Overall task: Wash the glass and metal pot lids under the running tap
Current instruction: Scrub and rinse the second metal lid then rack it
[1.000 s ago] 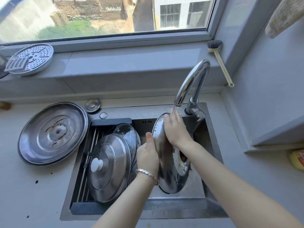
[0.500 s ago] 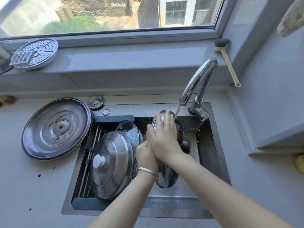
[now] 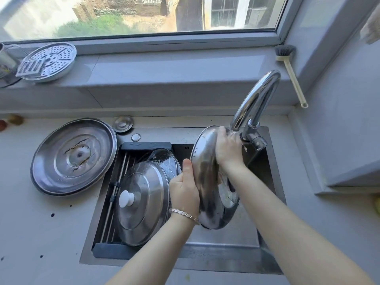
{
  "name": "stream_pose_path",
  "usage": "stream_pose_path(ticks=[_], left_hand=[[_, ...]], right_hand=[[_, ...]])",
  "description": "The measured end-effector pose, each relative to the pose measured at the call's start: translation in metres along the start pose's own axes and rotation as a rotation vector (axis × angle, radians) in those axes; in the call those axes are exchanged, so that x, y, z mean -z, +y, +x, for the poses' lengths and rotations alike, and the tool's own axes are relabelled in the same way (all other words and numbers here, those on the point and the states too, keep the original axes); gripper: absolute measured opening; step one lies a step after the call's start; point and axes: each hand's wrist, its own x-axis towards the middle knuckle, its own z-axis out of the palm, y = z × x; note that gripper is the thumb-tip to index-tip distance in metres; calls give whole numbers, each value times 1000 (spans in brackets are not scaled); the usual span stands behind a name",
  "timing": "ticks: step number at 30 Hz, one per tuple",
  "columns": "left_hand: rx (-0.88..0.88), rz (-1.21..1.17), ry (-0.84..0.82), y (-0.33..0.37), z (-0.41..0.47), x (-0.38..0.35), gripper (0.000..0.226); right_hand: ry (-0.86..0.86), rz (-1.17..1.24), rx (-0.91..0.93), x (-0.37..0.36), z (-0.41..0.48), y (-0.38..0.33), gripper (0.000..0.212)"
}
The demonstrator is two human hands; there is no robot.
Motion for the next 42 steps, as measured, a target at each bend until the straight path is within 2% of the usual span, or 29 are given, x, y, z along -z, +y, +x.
stream_pose_path(ticks=[3,5,7,9,14,17,19,20,23,25,28,30,34,36,40,42], left_hand=[[98,-78,54,7,11,-5,52],[171,-74,119,12,23,1,53],[257,-169,153,13,33,10,52],[338,-333,163,14,36,17,46],[399,-388,270,13,34,21,41],[418,-421,335,15,40,26,57],[422,-448,371,16,43,29,54],[412,-438,394,20,43,30,47],[366,-408,459,30,35,27,37],[349,-376,464,30,28,22,35],[389,-344,401,32,21,15,40],[414,-373,379,30,21,15,41],[383,-386,458,27,26,20,37],[392,-388,467,24,27,19,35],[447,-402,488,23,29,19,44],[426,-386,499,20,29,18,51]], right_hand=[[-1,-60,415,-18,-59,-6,69],[16,-157,663,-27,-83,6,69],[-26,-261,862,-28,-88,32,60],[-116,-348,962,-23,-87,55,58],[-173,-351,910,-11,-74,53,65],[-168,-392,1022,-15,-82,52,57],[-174,-406,1076,-11,-87,67,55],[-178,-384,1025,-6,-85,73,58],[-214,-292,620,6,-73,76,71],[-210,-335,537,3,-79,63,73],[-232,-376,712,-11,-104,37,76],[-267,-343,748,-10,-100,34,73],[-200,-320,573,4,-66,44,77],[-218,-371,562,0,-73,42,79],[-146,-437,917,-9,-102,54,57],[-139,-341,835,-7,-101,59,68]])
